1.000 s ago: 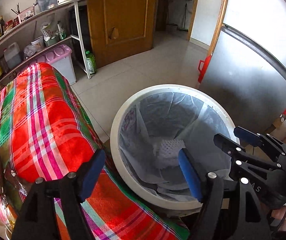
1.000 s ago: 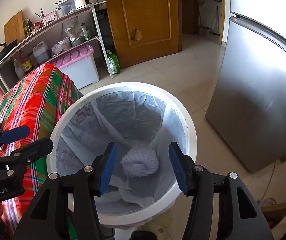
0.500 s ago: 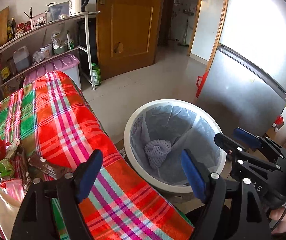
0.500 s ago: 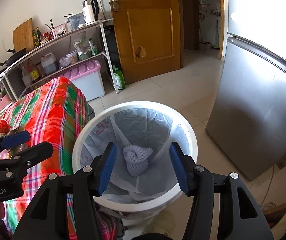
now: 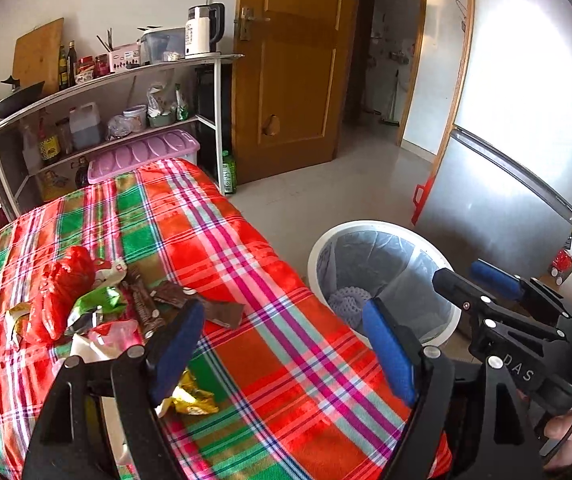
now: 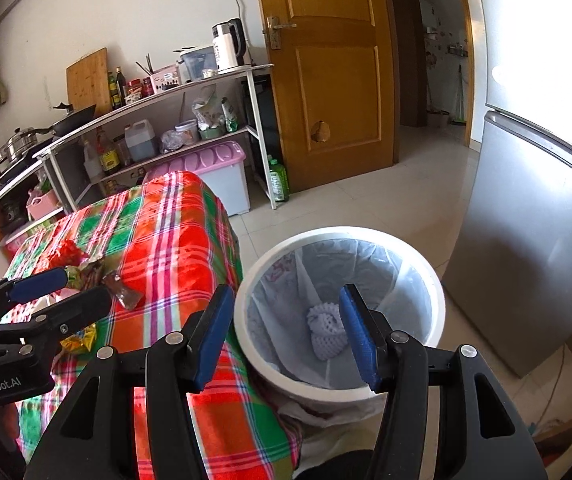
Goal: Collect trash
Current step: 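Move both tools back over the table toward the white paper bag and gold wrapper, then grasp the white paper bag with the left gripper while the right gripper grasps the gold wrapper, then carry the paper bag and gold wrapper over the bin and open both grippers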
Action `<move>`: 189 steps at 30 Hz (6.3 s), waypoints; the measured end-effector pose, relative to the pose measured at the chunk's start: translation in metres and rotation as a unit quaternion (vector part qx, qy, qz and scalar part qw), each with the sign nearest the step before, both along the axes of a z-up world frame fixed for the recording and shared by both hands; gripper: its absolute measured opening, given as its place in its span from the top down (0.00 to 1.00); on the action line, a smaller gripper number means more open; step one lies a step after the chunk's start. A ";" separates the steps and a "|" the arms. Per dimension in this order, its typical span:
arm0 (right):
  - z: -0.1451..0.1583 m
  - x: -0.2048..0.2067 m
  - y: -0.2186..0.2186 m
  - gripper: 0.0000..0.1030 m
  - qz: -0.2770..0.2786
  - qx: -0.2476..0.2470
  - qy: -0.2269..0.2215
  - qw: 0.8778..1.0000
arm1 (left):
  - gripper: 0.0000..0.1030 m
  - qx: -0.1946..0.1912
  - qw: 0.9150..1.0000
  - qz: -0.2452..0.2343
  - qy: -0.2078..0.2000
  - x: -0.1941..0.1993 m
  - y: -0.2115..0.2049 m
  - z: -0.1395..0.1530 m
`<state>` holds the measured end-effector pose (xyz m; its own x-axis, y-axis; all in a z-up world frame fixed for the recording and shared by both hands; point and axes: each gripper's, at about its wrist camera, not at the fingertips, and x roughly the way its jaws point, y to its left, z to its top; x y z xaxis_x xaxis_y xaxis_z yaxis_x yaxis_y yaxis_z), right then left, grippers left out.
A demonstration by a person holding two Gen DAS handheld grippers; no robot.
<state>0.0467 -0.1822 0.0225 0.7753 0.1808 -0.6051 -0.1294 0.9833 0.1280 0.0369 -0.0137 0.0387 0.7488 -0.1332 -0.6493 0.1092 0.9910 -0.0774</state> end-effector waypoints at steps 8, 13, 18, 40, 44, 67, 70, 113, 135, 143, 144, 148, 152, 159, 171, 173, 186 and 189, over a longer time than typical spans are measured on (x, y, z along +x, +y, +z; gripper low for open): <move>0.000 -0.016 0.036 0.46 0.034 0.004 -0.002 0.999 | 0.18 -0.009 0.999 0.043 -0.006 -0.027 0.051 0.000; -0.006 -0.022 0.060 0.46 0.065 0.009 0.002 0.998 | 0.17 -0.005 0.997 0.080 -0.001 -0.044 0.086 -0.006; -0.014 -0.021 0.084 0.46 0.095 0.007 0.013 0.995 | 0.16 -0.004 0.994 0.109 0.012 -0.057 0.120 -0.020; -0.042 -0.024 0.148 0.46 0.206 0.025 0.055 0.977 | 0.16 -0.047 0.991 0.100 0.076 -0.044 0.153 -0.067; -0.041 -0.028 0.149 0.46 0.213 0.018 0.049 0.976 | 0.22 -0.065 0.991 0.090 0.081 -0.042 0.156 -0.069; -0.043 -0.014 0.143 0.46 0.180 0.033 0.064 0.981 | 0.73 -0.080 0.992 0.059 0.070 -0.060 0.157 -0.063; -0.044 -0.010 0.146 0.46 0.179 0.038 0.071 0.981 | 0.73 -0.077 0.992 0.068 0.068 -0.069 0.163 -0.061; -0.044 -0.015 0.158 0.88 0.201 0.047 0.071 0.976 | 0.74 -0.077 0.993 0.071 0.059 -0.078 0.153 -0.054; -0.041 -0.015 0.139 0.88 0.180 0.057 0.062 0.980 | 0.76 -0.044 0.993 0.052 0.092 -0.066 0.132 -0.068; -0.038 -0.016 0.128 0.88 0.169 0.063 0.055 0.982 | 0.79 -0.041 0.996 0.050 0.068 -0.068 0.124 -0.052; -0.037 -0.016 0.126 0.88 0.168 0.064 0.054 0.982 | 0.79 -0.039 0.996 0.048 0.064 -0.067 0.123 -0.049; -0.033 -0.016 0.116 0.88 0.159 0.068 0.047 0.984 | 0.79 -0.035 0.997 0.044 0.048 -0.062 0.116 -0.037; -0.028 -0.016 0.103 0.88 0.143 0.072 0.039 0.986 | 0.79 -0.031 0.998 0.037 0.037 -0.052 0.105 -0.028; -0.015 -0.013 0.068 0.88 0.103 0.067 0.020 0.992 | 0.78 -0.017 1.000 -0.004 0.007 -0.030 0.068 -0.007; -0.001 -0.001 -0.002 0.88 0.024 0.061 0.000 0.998 | 0.78 -0.011 0.998 -0.064 -0.005 0.018 -0.008 0.000; -0.003 0.005 -0.016 0.88 0.009 0.059 0.004 0.998 | 0.78 -0.013 0.997 -0.075 -0.002 0.027 -0.021 -0.004; -0.038 0.047 -0.074 0.88 -0.055 0.037 0.061 0.996 | 0.78 -0.023 0.994 -0.094 0.053 0.085 -0.075 -0.039; -0.048 0.056 -0.076 0.88 -0.058 0.030 0.077 0.995 | 0.78 -0.025 0.993 -0.092 0.067 0.092 -0.080 -0.047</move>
